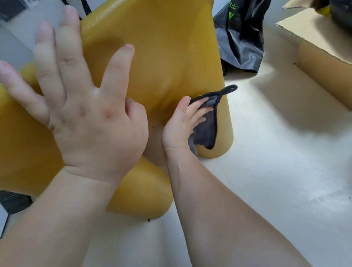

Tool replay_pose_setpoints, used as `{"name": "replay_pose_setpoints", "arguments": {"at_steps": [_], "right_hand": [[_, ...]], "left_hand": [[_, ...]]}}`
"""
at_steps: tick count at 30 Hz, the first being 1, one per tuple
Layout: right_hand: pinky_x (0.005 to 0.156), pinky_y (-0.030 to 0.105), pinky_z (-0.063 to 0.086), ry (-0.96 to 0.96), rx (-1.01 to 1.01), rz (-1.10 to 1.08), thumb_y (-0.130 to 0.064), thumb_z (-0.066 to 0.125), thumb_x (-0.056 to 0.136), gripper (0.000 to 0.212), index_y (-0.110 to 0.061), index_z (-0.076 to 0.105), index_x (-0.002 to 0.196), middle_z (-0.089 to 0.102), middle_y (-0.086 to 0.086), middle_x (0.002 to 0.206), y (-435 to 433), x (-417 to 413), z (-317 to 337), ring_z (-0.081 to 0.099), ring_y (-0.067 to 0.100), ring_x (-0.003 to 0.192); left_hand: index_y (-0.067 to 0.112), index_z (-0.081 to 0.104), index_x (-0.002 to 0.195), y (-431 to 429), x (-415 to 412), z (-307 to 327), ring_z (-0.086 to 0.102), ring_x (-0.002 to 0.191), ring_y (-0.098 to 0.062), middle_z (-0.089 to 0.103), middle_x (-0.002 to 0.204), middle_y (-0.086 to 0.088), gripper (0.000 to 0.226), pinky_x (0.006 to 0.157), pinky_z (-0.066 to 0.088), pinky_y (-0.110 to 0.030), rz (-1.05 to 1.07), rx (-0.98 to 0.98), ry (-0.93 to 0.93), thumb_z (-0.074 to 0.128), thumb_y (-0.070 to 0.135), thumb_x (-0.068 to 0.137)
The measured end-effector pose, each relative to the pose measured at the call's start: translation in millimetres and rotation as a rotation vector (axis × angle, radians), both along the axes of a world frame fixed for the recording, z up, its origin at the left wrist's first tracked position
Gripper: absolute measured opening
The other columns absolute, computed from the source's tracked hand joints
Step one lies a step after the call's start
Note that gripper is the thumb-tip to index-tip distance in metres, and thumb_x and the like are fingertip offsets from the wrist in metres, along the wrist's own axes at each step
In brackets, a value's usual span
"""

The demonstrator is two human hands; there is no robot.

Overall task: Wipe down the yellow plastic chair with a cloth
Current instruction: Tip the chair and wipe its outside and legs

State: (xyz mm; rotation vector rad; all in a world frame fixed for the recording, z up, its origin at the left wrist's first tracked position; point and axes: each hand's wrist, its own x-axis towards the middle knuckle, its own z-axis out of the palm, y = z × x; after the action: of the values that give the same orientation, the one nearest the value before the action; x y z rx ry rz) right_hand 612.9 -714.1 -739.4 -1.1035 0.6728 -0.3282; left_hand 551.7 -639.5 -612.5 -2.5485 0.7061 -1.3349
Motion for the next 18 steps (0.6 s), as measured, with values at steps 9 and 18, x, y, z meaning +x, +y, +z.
{"name": "replay_pose_setpoints", "arguments": {"at_steps": [9,18], "right_hand": [[0.124,0.058,-0.004,0.063,-0.455,0.062,-0.061,0.017,0.103,0.077,-0.022,-0.015,0.161,-0.02,0.007,0.169,-1,5,-32,-0.018,0.031,0.155],[0.123,0.061,-0.002,0.111,-0.428,0.141,-0.058,0.03,0.104,0.079,-0.029,-0.017,0.16,-0.033,0.004,0.165,-6,3,-76,-0.025,0.035,0.153]], "left_hand": [[0.019,0.038,0.155,-22,16,-74,0.0,0.155,-0.031,0.007,0.17,-0.008,0.049,0.11,-0.007,-0.067,0.119,0.234,0.216,0.027,0.039,0.111],[0.01,0.034,0.155,-4,20,-70,-0.029,0.15,-0.019,0.004,0.17,-0.003,0.054,0.111,-0.031,-0.051,0.071,0.299,0.195,0.034,0.018,0.102]]}}
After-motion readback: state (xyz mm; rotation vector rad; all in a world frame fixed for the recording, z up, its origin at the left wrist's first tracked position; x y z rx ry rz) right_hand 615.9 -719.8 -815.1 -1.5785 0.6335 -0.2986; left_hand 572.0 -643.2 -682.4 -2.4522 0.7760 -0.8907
